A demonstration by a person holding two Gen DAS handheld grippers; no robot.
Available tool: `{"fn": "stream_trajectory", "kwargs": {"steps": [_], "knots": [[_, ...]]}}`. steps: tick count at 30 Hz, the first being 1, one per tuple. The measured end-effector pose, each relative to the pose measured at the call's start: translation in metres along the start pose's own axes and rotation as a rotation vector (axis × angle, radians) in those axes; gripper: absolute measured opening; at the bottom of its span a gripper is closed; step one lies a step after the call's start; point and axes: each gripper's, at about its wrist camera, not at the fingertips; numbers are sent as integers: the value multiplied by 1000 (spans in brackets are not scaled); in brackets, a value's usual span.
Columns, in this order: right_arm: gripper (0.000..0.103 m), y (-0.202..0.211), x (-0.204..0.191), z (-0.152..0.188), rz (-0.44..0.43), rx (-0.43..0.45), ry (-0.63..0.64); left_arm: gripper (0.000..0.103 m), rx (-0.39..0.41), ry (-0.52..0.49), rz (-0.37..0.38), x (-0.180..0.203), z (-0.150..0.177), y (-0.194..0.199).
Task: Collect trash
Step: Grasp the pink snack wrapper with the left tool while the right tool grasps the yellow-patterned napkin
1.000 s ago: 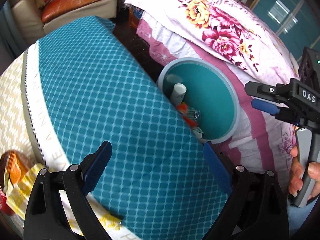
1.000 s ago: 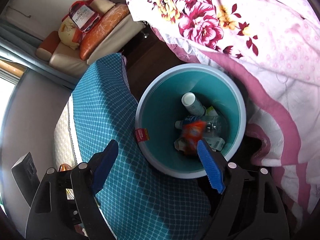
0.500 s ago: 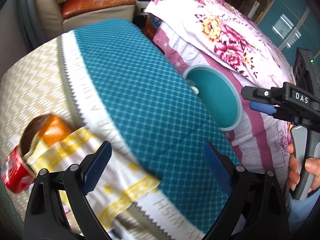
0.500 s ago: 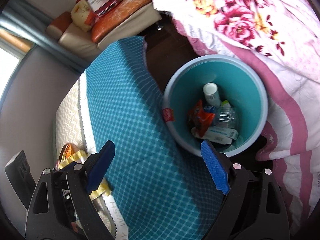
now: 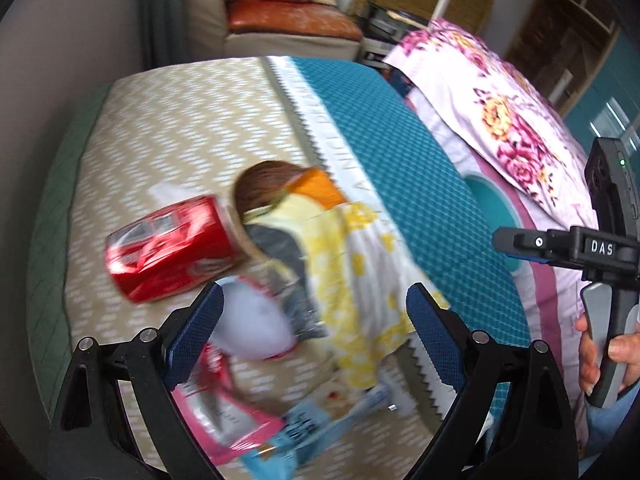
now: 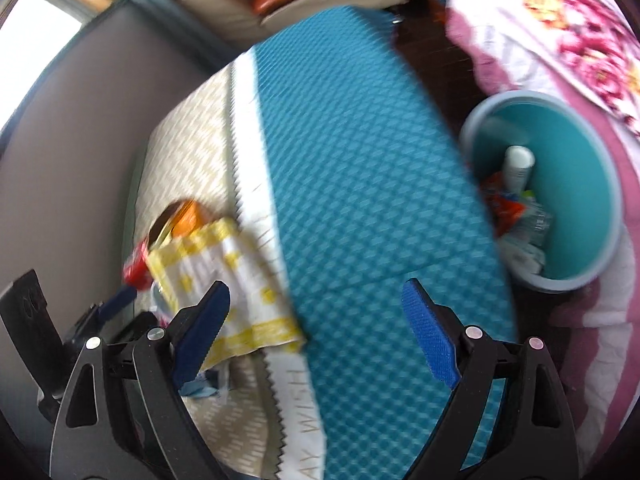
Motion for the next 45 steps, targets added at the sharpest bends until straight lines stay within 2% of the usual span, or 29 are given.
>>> {"fn": "stream_trajectory", "kwargs": {"steps": [5,11,17,21,26,27,29,32,33,35,37,39,40,42,44,45], "knots": [[84,-25,-40,-3,-49,-13,119,93,29,93,-49,-45,19,14],[84,-58,-69,-8,-59,-44,214,93,11,220,-52,-85,42,15],[84,-71,-93,0,-95,-93,257,93,-36,263,-26,-95,56,5],[84,-80,-106,7,-46,-95,298,93,-65,266,-19,-92,60,-5],[82,-89,-110,11,13,-95,293,93,-61,247,-40,-89,63,-6],[79,-88,-111,14,16,-88,300,93,-61,238,-49,-87,63,-7],[54,-84,-106,24,9,-87,310,93,-66,218,-67,-86,64,-8],[32,-78,-100,34,-14,-92,309,93,-85,184,-98,-80,64,-11],[29,-76,-99,36,-19,-92,306,93,-90,182,-103,-78,64,-11],[16,-70,-94,39,-37,-85,293,93,-93,191,-101,-78,63,-12],[11,-53,-81,40,-50,-69,286,93,-91,206,-95,-79,64,-11],[11,-43,-73,41,-57,-46,268,89,-87,215,-111,-80,65,-10],[10,-39,-68,40,-61,-38,255,82,-88,209,-139,-79,65,-10],[10,-32,-58,39,-59,-26,233,66,-87,200,-182,-78,67,-8],[10,-27,-51,38,-54,-14,212,37,-84,214,-178,-80,67,-4],[10,-24,-47,39,-55,-11,204,34,-86,234,-159,-82,67,-3]]}}
Point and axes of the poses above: each gripper's, at about its wrist camera, not at the fingertips, and y roughly against the way its jaws point, x to its right, z to its underside, and after that the axes turned 3 degrees about z, right-handed
